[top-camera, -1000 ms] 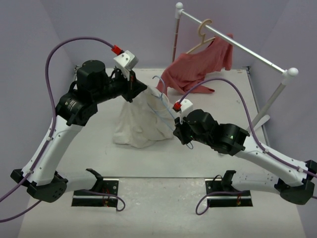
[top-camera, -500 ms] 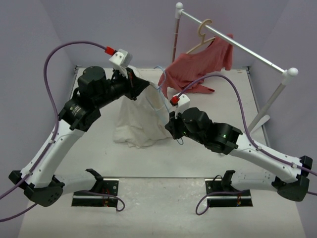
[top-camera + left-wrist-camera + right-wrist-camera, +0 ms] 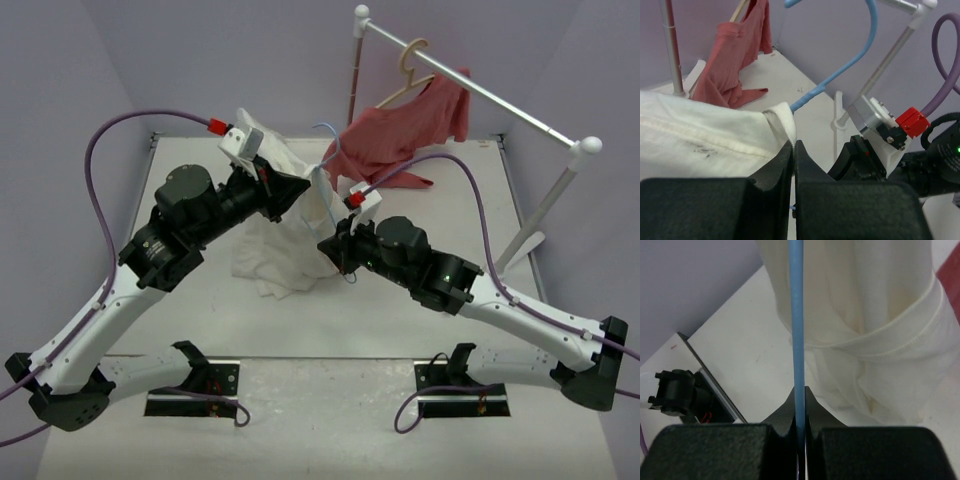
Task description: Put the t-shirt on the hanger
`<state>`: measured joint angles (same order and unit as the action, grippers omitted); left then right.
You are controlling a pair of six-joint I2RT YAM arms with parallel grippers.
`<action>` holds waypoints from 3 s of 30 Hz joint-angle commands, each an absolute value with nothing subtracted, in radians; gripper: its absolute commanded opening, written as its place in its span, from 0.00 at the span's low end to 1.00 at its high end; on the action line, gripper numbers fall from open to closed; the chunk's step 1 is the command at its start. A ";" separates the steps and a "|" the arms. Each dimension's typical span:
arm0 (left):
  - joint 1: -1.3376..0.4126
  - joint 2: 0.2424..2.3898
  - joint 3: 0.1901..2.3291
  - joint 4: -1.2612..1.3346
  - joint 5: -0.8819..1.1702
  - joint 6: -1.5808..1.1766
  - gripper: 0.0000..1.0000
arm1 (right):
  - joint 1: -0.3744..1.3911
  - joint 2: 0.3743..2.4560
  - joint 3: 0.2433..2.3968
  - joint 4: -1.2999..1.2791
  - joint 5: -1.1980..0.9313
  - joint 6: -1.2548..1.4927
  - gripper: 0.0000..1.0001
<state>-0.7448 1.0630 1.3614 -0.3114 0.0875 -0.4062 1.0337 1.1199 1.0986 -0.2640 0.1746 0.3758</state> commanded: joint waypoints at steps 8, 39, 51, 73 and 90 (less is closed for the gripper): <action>-0.752 1.066 1.531 -0.518 0.242 -0.090 0.73 | 0.928 0.913 0.818 0.254 -0.101 0.268 0.00; -0.753 1.034 1.477 -0.508 0.374 0.824 1.00 | 0.747 0.723 0.739 -0.064 -0.473 0.054 0.00; -0.754 1.168 1.591 -0.690 0.643 0.748 0.54 | 0.749 0.728 0.834 -0.164 -0.504 -0.043 0.00; -0.758 1.086 1.513 -0.623 0.395 0.631 0.00 | 0.746 0.795 0.969 -0.143 -0.474 -0.052 0.17; -0.758 0.872 1.391 -0.809 0.276 0.601 0.00 | 0.625 0.795 0.904 -0.234 -0.013 0.598 0.78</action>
